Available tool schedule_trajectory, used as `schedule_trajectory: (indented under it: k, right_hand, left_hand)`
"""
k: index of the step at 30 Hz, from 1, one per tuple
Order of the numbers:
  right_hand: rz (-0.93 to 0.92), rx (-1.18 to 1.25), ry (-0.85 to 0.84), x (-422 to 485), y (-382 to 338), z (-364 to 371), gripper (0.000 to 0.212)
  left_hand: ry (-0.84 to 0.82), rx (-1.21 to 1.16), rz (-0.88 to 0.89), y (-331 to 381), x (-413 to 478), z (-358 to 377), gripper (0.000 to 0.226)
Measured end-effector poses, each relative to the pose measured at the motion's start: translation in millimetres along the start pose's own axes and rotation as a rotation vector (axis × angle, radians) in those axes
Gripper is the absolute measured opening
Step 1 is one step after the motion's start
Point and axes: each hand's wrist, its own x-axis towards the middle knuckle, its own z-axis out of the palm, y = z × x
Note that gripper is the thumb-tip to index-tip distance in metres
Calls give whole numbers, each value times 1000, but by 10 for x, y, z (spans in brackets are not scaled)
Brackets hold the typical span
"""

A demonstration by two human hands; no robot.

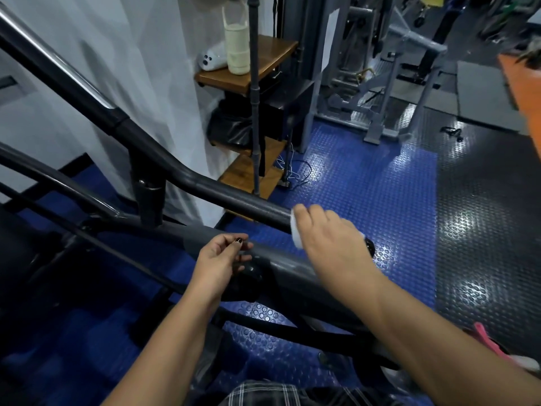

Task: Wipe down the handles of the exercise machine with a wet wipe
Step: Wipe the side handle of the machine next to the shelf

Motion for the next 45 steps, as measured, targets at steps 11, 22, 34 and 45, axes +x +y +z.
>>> schedule_trajectory:
  k: [11, 22, 34, 45]
  right_hand:
    - [234, 859, -644, 261, 554, -142, 21]
    - [70, 418, -155, -75, 417, -87, 51]
    - [-102, 146, -30, -302, 460, 104, 69]
    - [72, 188, -36, 458, -342, -185, 33]
  left_hand:
    - [10, -34, -4, -58, -22, -126, 20]
    - [12, -41, 4, -77, -56, -80, 19]
    - [73, -28, 13, -112, -109, -108, 19]
    - [66, -13, 11, -187, -207, 18, 19]
